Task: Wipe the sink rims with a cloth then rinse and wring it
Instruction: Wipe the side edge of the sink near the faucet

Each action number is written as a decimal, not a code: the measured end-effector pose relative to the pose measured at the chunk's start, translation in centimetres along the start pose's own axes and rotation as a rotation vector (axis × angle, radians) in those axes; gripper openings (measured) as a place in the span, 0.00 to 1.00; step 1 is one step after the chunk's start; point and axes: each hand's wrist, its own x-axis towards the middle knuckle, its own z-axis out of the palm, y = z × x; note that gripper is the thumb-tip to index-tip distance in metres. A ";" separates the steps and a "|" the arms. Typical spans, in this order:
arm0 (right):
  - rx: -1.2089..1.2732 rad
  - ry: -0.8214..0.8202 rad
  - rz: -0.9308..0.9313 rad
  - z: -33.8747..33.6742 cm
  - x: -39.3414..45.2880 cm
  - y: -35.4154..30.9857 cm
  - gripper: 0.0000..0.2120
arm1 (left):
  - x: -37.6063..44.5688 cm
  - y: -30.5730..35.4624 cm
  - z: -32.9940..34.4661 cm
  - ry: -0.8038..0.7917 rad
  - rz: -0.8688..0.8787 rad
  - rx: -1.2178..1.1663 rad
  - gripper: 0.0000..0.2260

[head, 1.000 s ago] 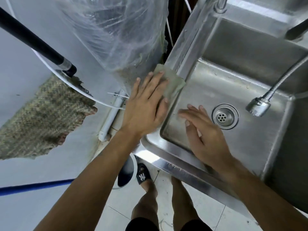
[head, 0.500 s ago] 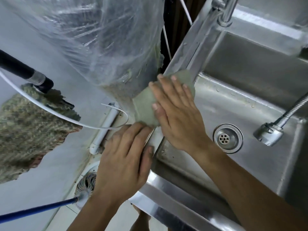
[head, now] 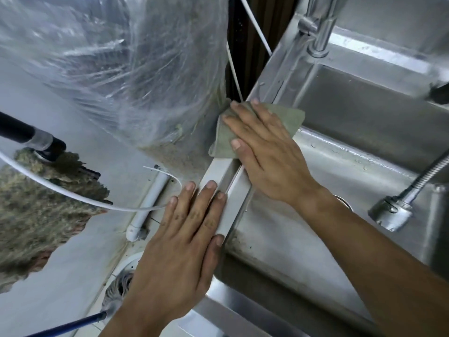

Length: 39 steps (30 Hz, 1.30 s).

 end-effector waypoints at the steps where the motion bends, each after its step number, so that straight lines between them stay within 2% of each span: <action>1: 0.050 0.026 0.092 0.3 0.2 -0.8 0.23 | 0.4 0.1 0.0 -0.008 -0.006 0.013 0.27; 3: 0.155 0.012 0.225 0.3 0.4 -2.2 0.24 | 2.0 0.1 0.0 -0.016 -0.002 0.040 0.27; 5: 0.204 -0.006 0.223 -0.5 0.6 -1.8 0.25 | 3.8 -0.1 0.0 -0.013 0.024 0.038 0.27; 9: -0.047 -0.074 -0.209 -1.9 2.0 2.2 0.23 | 4.9 -0.3 0.2 -0.014 0.041 0.041 0.27; 12: -0.135 -0.124 -0.300 -1.6 2.7 4.0 0.23 | 4.6 -0.1 0.3 -0.010 0.037 0.058 0.27; 14: -0.131 -0.067 -0.213 -1.7 3.3 4.8 0.22 | 4.7 0.1 0.2 -0.005 0.036 0.055 0.27; 17: -0.048 0.004 0.054 -2.6 5.3 5.1 0.23 | 4.5 0.2 0.1 0.004 0.031 0.032 0.27; 21: 0.013 -0.015 0.269 -1.8 5.1 2.0 0.26 | 6.5 0.7 -0.8 0.056 0.003 -0.087 0.23; 24: 0.082 -0.043 0.245 -1.7 3.5 1.4 0.27 | 10.9 0.5 -1.0 0.060 0.052 -0.046 0.25; 27: 0.062 -0.048 0.249 -2.8 5.7 4.5 0.26 | 13.3 -0.1 -0.1 0.010 0.083 -0.008 0.27; 30: 0.025 -0.032 0.284 -3.8 8.8 7.4 0.26 | 13.2 -0.2 0.4 0.028 0.095 0.010 0.27; 36: 0.039 -0.002 0.260 -2.2 5.2 4.3 0.27 | 13.4 0.0 0.3 0.023 0.080 -0.004 0.27; 39: 0.007 -0.009 0.235 -2.4 6.3 5.2 0.27 | 13.4 0.0 0.2 0.010 0.081 -0.013 0.27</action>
